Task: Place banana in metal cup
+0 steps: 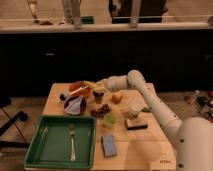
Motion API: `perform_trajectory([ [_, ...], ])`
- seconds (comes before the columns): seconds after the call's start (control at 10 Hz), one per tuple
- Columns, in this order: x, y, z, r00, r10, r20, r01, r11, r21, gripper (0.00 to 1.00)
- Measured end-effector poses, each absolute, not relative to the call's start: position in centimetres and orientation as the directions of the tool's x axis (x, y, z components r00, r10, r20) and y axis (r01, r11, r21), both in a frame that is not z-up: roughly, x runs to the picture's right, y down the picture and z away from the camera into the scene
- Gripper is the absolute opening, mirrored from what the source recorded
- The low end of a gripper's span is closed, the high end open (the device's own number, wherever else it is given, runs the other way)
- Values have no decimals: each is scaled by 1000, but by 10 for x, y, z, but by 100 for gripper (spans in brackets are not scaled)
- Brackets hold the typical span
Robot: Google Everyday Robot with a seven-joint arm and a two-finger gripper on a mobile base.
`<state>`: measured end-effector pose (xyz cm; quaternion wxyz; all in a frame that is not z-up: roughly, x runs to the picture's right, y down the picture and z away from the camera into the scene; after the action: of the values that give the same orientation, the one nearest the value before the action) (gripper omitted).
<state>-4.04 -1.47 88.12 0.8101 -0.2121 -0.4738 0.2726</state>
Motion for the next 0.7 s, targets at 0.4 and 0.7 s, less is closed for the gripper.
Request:
perform_trajectory([
  [0.4, -35, -12, 890, 378, 666, 643, -261, 743, -617, 0],
  [0.7, -34, -13, 895, 383, 665, 641, -263, 744, -614, 14],
])
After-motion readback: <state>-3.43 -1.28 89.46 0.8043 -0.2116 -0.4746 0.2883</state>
